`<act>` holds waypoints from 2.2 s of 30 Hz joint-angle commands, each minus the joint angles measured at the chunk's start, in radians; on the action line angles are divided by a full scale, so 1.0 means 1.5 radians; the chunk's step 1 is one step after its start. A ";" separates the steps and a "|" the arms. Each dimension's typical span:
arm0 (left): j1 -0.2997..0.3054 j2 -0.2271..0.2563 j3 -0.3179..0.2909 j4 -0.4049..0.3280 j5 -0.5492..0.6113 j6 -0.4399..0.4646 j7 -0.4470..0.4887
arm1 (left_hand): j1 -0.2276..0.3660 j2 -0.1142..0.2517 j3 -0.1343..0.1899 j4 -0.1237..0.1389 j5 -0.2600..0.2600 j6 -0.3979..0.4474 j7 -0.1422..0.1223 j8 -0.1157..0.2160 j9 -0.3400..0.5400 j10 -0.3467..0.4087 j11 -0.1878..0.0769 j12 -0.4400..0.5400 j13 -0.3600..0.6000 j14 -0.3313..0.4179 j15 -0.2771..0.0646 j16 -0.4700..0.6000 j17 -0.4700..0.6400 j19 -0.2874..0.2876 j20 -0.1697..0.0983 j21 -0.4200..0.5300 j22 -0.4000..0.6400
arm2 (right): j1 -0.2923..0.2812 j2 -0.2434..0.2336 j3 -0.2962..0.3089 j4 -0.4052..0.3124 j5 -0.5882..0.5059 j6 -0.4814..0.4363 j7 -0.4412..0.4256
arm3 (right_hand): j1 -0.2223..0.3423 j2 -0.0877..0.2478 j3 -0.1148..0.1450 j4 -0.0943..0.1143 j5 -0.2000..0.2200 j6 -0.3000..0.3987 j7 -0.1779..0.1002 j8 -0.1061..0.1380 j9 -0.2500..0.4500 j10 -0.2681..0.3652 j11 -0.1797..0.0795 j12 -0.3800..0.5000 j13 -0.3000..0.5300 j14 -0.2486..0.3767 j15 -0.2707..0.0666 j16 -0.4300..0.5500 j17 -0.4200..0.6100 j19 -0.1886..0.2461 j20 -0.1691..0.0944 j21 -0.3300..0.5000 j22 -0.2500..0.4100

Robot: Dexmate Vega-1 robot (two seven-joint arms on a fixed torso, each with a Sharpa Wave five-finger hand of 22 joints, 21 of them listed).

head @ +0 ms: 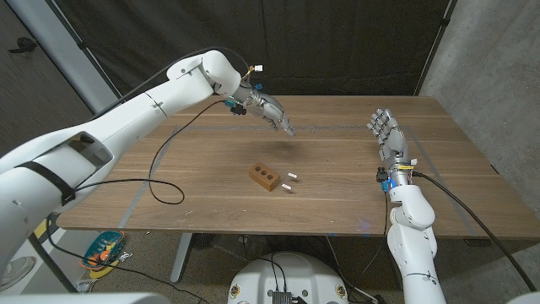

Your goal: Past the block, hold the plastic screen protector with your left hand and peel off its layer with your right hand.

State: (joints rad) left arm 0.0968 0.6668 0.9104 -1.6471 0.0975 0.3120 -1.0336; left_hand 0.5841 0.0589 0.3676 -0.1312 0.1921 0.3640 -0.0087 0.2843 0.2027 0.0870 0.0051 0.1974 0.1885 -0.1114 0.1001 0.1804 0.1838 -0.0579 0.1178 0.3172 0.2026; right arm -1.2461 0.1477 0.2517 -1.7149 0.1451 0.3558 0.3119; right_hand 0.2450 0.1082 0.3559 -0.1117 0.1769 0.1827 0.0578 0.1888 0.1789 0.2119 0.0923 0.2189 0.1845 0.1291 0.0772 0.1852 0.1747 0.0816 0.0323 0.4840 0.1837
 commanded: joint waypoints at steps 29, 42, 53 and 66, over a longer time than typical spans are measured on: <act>-0.120 -0.185 0.143 0.220 0.124 -0.084 -0.140 | 0.072 -0.004 0.012 -0.018 0.002 0.070 0.055 0.016 0.011 -0.017 0.005 0.003 0.004 -0.037 0.005 0.000 0.000 -0.017 0.000 -0.016 -0.002 | -0.014 0.024 0.014 0.014 0.014 0.039 0.012 | -0.001 0.000 -0.003 -0.001 -0.001 0.017 -0.002 0.005 0.002 0.018 0.000 0.007 0.001 0.018 0.003 0.005 0.002 0.013 0.003 -0.005 0.004; -0.150 -0.265 0.191 0.348 0.144 -0.140 -0.170 | 0.072 -0.013 0.000 -0.010 0.002 0.054 0.040 0.009 0.019 -0.066 0.022 -0.007 0.004 -0.080 0.019 -0.005 0.002 -0.060 0.008 -0.034 0.000 | -0.008 0.026 0.019 0.025 0.016 0.044 0.010 | -0.006 0.000 -0.004 0.003 -0.002 0.019 -0.003 0.005 0.002 0.020 0.000 0.007 0.001 0.019 0.003 0.005 0.002 0.014 0.003 -0.006 0.004; -0.155 -0.282 0.210 0.342 0.160 -0.163 -0.195 | 0.087 -0.011 0.001 -0.012 0.005 0.086 0.034 0.024 0.027 -0.081 0.025 -0.003 0.004 -0.093 0.025 -0.001 0.001 -0.071 0.016 -0.039 0.001 | -0.006 0.030 0.021 0.033 0.021 0.055 0.010 | -0.008 0.001 -0.004 0.003 -0.001 0.020 -0.002 0.004 0.002 0.021 0.000 0.006 0.001 0.020 0.003 0.004 0.002 0.016 0.003 -0.007 0.004; -0.155 -0.289 0.228 0.333 0.182 -0.158 -0.220 | 0.099 -0.010 0.001 -0.013 0.006 0.086 0.049 0.025 0.031 -0.093 0.028 -0.003 0.004 -0.109 0.026 -0.002 0.001 -0.072 0.015 -0.040 0.002 | -0.004 0.031 0.023 0.047 0.027 0.073 0.016 | -0.011 0.000 -0.004 0.004 -0.001 0.022 0.000 0.004 0.002 0.023 0.001 0.006 0.001 0.026 0.002 0.005 0.002 0.020 0.002 -0.007 0.004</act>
State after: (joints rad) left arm -0.1327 0.2493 1.2246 -1.1406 0.3401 0.0767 -1.3359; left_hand 0.7213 0.0402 0.3712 -0.1461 0.1964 0.4969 0.0556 0.3153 0.2444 -0.0383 0.0410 0.1886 0.1905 -0.1718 0.1325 0.1737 0.1840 -0.1543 0.1430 0.2621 0.2025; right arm -1.2547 0.1925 0.2836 -1.6604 0.1774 0.4426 0.3278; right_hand 0.2365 0.1088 0.3531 -0.1088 0.1769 0.2089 0.0589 0.1925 0.1789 0.2388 0.0942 0.2228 0.1845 0.1597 0.0824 0.1890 0.1745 0.1013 0.0337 0.4731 0.1844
